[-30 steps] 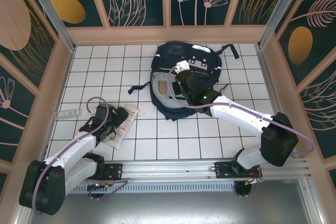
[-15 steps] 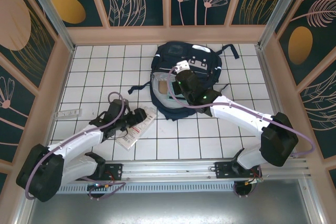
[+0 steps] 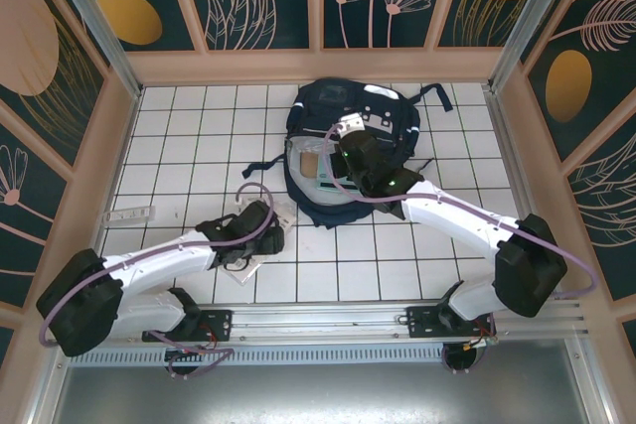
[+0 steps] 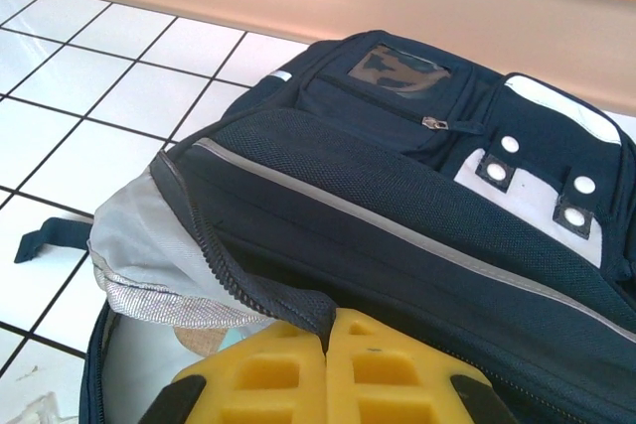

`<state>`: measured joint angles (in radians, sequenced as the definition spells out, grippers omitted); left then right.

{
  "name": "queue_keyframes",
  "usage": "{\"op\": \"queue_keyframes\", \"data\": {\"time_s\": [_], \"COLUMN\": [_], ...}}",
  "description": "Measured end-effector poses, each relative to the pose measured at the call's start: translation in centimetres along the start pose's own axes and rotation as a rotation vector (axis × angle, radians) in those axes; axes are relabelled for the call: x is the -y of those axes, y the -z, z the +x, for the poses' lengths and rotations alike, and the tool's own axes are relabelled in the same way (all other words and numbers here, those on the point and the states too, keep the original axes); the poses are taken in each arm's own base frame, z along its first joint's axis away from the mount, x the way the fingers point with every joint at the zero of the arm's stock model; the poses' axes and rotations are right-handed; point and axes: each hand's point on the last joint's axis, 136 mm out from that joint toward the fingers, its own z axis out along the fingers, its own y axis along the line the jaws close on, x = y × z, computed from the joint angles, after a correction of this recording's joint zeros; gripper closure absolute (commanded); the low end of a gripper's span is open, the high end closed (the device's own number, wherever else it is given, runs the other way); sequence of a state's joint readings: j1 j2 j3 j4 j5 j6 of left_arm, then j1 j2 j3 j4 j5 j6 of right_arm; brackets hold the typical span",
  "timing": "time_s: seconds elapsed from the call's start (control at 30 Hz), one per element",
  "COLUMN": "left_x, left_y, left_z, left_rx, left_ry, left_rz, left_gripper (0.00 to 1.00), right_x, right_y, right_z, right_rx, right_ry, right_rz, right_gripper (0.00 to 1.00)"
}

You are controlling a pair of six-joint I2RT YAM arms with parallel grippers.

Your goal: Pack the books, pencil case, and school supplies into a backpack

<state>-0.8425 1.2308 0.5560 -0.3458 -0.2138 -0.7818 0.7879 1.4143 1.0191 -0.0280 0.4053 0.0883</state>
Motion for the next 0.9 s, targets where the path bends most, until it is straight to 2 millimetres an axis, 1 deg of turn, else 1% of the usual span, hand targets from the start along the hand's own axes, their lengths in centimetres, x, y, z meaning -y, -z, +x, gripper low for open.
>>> {"op": "queue_keyframes", "data": {"time_s": [0.13,0.23,0.33,0.5,0.63,0.73,0.83,0.9], "left_x": [1.0,1.5,1.4,1.2,1.5,1.7,1.7,1.6], "left_y": [-0.4,-1.0,-1.6,-2.0,-2.5,-2.8,-3.0,-3.1], "left_z": [0.7,1.6,2.3,1.9,1.5,1.3,0.9,0.7], "left_rx": [-0.001,-0.012,-0.025,-0.022,-0.021,-0.02,-0.005,0.006], "left_ry": [-0.112,-0.196,-0.259,-0.293,-0.317,-0.332,-0.331,-0.334], "left_rz": [-0.045,-0.094,-0.152,-0.225,-0.282,-0.314,-0.338,-0.354], "left_gripper": [0.35,0.38,0.39,0.41,0.47,0.59,0.75,0.8], "right_x": [0.5,0.6,0.5,0.5,0.5,0.4,0.4,0.4], "right_y": [0.1,0.2,0.2,0.1,0.1,0.1,0.2,0.2], "right_z": [0.0,0.1,0.2,0.3,0.3,0.2,0.2,0.2], "right_rx": [0.001,0.0,-0.002,-0.004,-0.005,-0.006,-0.005,-0.005], "right_ry": [-0.016,-0.024,-0.028,-0.032,-0.036,-0.037,-0.037,-0.037], "right_rz": [-0.003,-0.002,-0.005,-0.012,-0.018,-0.021,-0.021,-0.021], "right_gripper": [0.98,0.98,0.98,0.98,0.97,0.97,0.97,0.97]}}
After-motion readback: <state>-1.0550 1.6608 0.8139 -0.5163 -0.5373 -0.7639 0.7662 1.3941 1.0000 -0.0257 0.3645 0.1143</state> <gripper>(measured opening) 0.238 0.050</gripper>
